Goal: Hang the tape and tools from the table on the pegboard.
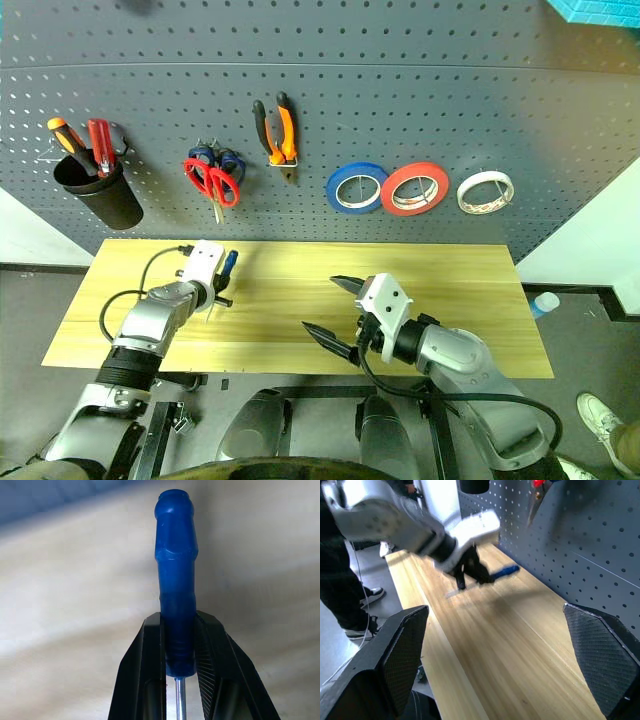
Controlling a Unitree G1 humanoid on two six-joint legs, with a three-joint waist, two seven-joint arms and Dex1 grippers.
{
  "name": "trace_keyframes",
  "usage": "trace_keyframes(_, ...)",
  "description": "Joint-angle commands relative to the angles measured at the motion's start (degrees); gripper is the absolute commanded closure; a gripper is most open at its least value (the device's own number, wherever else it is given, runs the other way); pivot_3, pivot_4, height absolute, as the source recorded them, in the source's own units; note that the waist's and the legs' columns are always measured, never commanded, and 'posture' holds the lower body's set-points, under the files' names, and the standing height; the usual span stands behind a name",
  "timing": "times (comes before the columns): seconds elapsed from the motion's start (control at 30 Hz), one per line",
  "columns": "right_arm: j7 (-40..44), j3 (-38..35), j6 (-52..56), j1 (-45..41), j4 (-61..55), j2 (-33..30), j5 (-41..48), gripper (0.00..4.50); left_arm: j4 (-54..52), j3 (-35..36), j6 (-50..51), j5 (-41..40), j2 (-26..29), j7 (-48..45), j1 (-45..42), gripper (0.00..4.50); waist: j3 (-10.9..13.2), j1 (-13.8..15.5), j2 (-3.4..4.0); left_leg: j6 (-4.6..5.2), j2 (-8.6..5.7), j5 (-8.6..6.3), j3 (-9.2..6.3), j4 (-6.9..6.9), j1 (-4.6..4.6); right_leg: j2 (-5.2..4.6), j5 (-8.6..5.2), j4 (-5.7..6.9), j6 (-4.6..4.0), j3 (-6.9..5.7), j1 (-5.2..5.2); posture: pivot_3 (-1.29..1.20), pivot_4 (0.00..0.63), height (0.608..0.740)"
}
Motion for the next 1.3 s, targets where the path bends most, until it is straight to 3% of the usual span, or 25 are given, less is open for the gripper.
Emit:
trace_keyframes(0.03,0.6,0.5,-1.8,-1.3,0.6,0.8,-0.3,0.00,-8.5,-1.5,-1.1,2.3,0.9,0.6,2.2,4.07,0.0,0.0,0.00,0.00,0.00,0.00,0.00,0.00,0.00,0.00,0.00,0.00,0.00,0.00,0.01,0.34,0.114,0.687)
trace_keyframes(0.23,1.3,1.1,-3.4,-4.1,3.9,1.8,-1.3,0.00,-17.7,-1.8,-6.2,5.8,2.1,2.9,7.6,4.07,0.0,0.0,0.00,0.01,0.00,0.00,0.00,0.00,0.01,0.00,0.01,0.02,0.00,-0.01,0.00,0.37,0.102,0.687)
trace_keyframes(0.37,1.8,1.6,-4.1,-5.4,5.6,2.2,-2.1,0.00,-21.1,-0.6,-14.9,8.2,2.0,6.0,12.8,4.07,0.0,0.4,0.00,0.01,0.00,0.00,0.00,0.00,0.01,0.00,0.01,0.01,0.00,0.01,0.00,0.37,0.099,0.687)
trace_keyframes(0.5,2.5,1.7,-4.7,-6.0,6.7,2.3,-2.4,0.00,-24.4,2.6,-30.6,8.0,-1.2,11.6,20.2,4.07,0.0,1.6,0.00,0.01,0.01,-0.01,0.02,0.02,0.02,0.00,0.01,0.00,-0.01,0.03,0.00,0.38,0.097,0.687)
trace_keyframes(0.67,3.1,1.7,-5.2,-6.7,7.8,2.3,-2.7,0.00,-22.1,3.9,-40.7,10.6,-3.3,15.7,23.6,4.07,0.0,3.6,0.01,0.01,0.00,-0.01,0.03,0.06,0.03,-0.02,0.02,0.01,-0.02,0.02,0.04,0.38,0.092,0.687)
trace_keyframes(0.83,3.7,1.6,-6.0,-6.5,8.4,2.1,-3.0,0.00,-19.9,7.1,-47.2,13.3,-2.6,19.6,19.4,4.07,0.0,4.7,0.00,0.02,0.00,-0.01,0.03,0.08,0.04,-0.02,0.03,0.01,-0.02,0.01,0.05,0.39,0.085,0.687)
trace_keyframes(1.0,4.1,1.9,-6.5,-7.4,8.9,2.5,-3.0,0.00,-16.6,9.8,-49.3,12.3,-1.1,19.8,8.8,4.07,-0.1,6.2,0.01,0.00,0.00,0.00,0.03,0.09,0.04,-0.01,0.05,0.03,-0.03,-0.02,0.06,0.39,0.081,0.687)
trace_keyframes(1.3,1.1,-2.9,-2.1,-12.6,0.8,8.9,9.5,0.00,-12.0,11.2,-49.4,11.3,-0.3,18.5,-5.5,4.07,-0.1,7.0,0.02,-0.23,-0.01,0.13,0.02,0.09,0.04,-0.01,0.15,0.08,0.09,-0.06,0.06,0.38,0.072,0.687)
